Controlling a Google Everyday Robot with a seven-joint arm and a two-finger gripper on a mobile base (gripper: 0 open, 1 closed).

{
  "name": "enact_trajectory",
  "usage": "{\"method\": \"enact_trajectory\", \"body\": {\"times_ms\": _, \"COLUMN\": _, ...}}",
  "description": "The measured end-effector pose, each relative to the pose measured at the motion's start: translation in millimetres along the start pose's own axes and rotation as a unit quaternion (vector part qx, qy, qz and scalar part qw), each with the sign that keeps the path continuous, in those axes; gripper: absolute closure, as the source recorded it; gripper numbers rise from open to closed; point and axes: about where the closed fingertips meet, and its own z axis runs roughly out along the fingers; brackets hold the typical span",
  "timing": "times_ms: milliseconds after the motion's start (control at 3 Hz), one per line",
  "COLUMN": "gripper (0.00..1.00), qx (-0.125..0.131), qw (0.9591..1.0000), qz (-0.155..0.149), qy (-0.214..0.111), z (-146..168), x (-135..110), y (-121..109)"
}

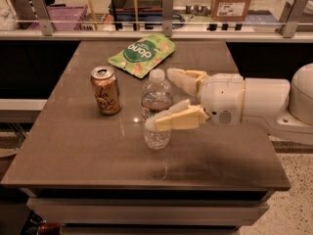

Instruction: Move water bottle near green rice chip bag

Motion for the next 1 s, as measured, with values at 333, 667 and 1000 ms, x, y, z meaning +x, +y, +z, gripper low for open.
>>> {"method": "enact_trajectory", "body": {"times_ms": 333, "gripper": 0.49, "qx": -0.002, "qw": 1.0000, "qz": -0.003, "qy": 0.001, "z": 1.8, "x": -2.8, "y": 2.3}}
{"method": "enact_trajectory", "body": {"times_ms": 667, "gripper": 0.71, "qx": -0.003, "qw": 1.0000, "qz": -0.005, "qy": 0.002, "z": 3.0, "x": -4.6, "y": 3.7}}
{"method": "enact_trajectory", "body": {"times_ms": 1000, "gripper": 0.95, "qx": -0.004, "qw": 1.0000, "qz": -0.008, "qy": 0.003, "z": 4.5, "x": -7.0, "y": 5.7}}
